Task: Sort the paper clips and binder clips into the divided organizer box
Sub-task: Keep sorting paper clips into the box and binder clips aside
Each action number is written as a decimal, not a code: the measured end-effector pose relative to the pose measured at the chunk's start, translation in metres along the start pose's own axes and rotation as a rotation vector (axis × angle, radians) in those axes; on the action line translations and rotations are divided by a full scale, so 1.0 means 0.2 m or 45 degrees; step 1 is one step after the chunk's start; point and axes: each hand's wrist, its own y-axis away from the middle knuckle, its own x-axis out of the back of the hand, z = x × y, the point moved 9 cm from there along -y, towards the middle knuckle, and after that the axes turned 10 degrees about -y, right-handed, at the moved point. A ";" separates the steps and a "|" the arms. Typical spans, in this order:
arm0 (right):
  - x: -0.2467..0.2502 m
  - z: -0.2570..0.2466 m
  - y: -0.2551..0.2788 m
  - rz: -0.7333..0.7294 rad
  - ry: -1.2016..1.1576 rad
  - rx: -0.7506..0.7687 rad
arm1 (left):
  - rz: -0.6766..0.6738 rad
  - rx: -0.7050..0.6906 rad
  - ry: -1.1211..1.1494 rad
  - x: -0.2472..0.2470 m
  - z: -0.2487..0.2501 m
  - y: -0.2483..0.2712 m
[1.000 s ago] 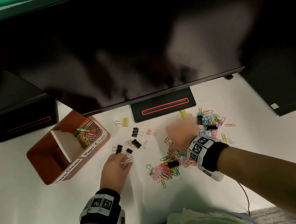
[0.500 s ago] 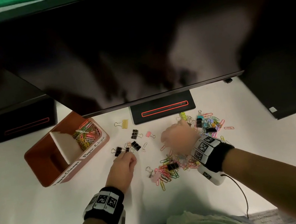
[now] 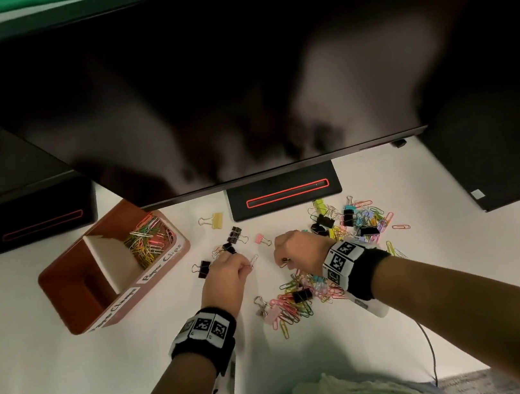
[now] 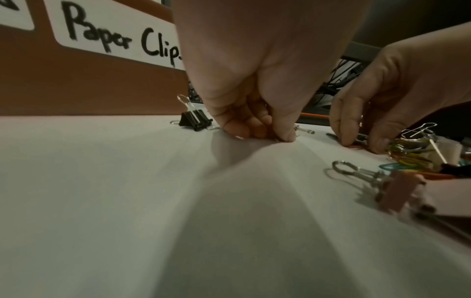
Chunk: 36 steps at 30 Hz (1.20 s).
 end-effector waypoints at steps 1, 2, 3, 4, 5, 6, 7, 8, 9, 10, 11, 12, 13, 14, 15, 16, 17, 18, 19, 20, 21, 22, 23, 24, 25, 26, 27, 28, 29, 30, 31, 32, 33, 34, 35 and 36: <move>0.00 0.00 0.00 -0.019 0.008 -0.003 | 0.002 -0.005 -0.002 0.00 -0.01 -0.01; -0.01 0.01 -0.01 -0.037 0.006 -0.020 | 0.003 -0.016 -0.015 -0.01 -0.01 -0.02; -0.01 0.01 -0.01 -0.041 -0.003 -0.038 | -0.003 -0.029 -0.035 -0.01 0.00 -0.02; 0.00 0.02 -0.01 -0.024 -0.022 -0.057 | -0.018 -0.039 -0.060 -0.01 0.00 -0.03; 0.00 0.02 -0.01 -0.004 -0.043 -0.079 | -0.042 -0.047 -0.088 -0.02 0.01 -0.03; 0.00 0.02 -0.01 0.007 -0.055 -0.101 | -0.066 -0.056 -0.106 -0.03 0.02 -0.02; 0.00 0.02 0.00 0.007 -0.061 -0.120 | -0.084 -0.063 -0.102 -0.03 0.02 -0.01; 0.00 0.03 0.00 -0.001 -0.059 -0.138 | -0.096 -0.066 -0.077 -0.03 0.02 0.00; 0.00 0.02 0.00 -0.004 -0.048 -0.143 | -0.099 -0.065 -0.042 -0.03 0.01 0.01; 0.00 0.02 0.00 -0.011 -0.031 -0.146 | -0.093 -0.062 -0.008 -0.02 0.00 0.02; 0.01 0.01 0.01 -0.019 -0.012 -0.143 | -0.081 -0.055 0.023 0.00 0.00 0.03; 0.01 0.01 0.01 -0.029 0.004 -0.140 | -0.067 -0.045 0.056 0.02 0.00 0.04; 0.01 0.00 0.01 -0.036 0.012 -0.134 | -0.058 -0.034 0.094 0.04 0.00 0.05; 0.01 0.01 0.01 -0.041 0.011 -0.123 | -0.049 -0.027 0.135 0.07 0.01 0.06; 0.01 0.01 0.02 -0.054 0.005 -0.114 | -0.039 -0.024 0.173 0.10 0.02 0.07; 0.01 0.01 0.02 -0.072 0.000 -0.110 | -0.019 -0.028 0.205 0.14 0.03 0.08; 0.02 0.01 0.03 -0.084 -0.009 -0.108 | 0.014 -0.038 0.233 0.20 0.04 0.09; 0.03 0.00 0.03 -0.077 -0.029 -0.105 | 0.058 -0.049 0.265 0.26 0.05 0.11; 0.07 -0.03 0.03 -0.035 -0.067 -0.094 | 0.109 -0.051 0.304 0.34 0.04 0.12; 0.12 -0.08 0.03 0.038 -0.112 -0.064 | 0.167 -0.044 0.339 0.42 0.03 0.13; 0.19 -0.15 0.02 0.122 -0.154 -0.017 | 0.231 -0.017 0.363 0.51 0.00 0.14; 0.27 -0.24 0.01 0.212 -0.189 0.044 | 0.296 0.032 0.379 0.59 -0.05 0.15; 0.34 -0.34 0.00 0.299 -0.225 0.112 | 0.355 0.096 0.395 0.67 -0.11 0.15; 0.42 -0.45 -0.03 0.380 -0.267 0.185 | 0.407 0.161 0.405 0.74 -0.18 0.16; 0.50 -0.56 -0.06 0.452 -0.318 0.257 | 0.448 0.224 0.400 0.80 -0.26 0.16; 0.56 -0.67 -0.10 0.508 -0.371 0.314 | 0.470 0.285 0.382 0.85 -0.34 0.16; 0.61 -0.76 -0.14 0.554 -0.419 0.352 | 0.479 0.340 0.373 0.89 -0.41 0.15; 0.65 -0.83 -0.19 0.590 -0.460 0.365 | 0.483 0.383 0.375 0.92 -0.47 0.15; 0.67 -0.89 -0.24 0.615 -0.499 0.361 | 0.483 0.415 0.382 0.94 -0.52 0.14; 0.69 -0.94 -0.28 0.631 -0.544 0.351 | 0.477 0.440 0.390 0.96 -0.55 0.13; 0.69 -0.97 -0.33 0.638 -0.603 0.332 | 0.461 0.464 0.400 0.96 -0.58 0.13; 0.68 -0.98 -0.38 0.636 -0.670 0.309 | 0.435 0.485 0.417 0.95 -0.60 0.12; 0.67 -0.99 -0.42 0.626 -0.727 0.285 | 0.402 0.498 0.438 0.94 -0.62 0.12; 0.66 -0.99 -0.45 0.612 -0.769 0.263 | 0.370 0.499 0.469 0.92 -0.64 0.11; 0.64 -0.99 -0.48 0.597 -0.803 0.245 | 0.341 0.493 0.501 0.90 -0.65 0.11; 0.63 -0.98 -0.50 0.581 -0.836 0.228 | 0.316 0.488 0.527 0.88 -0.66 0.11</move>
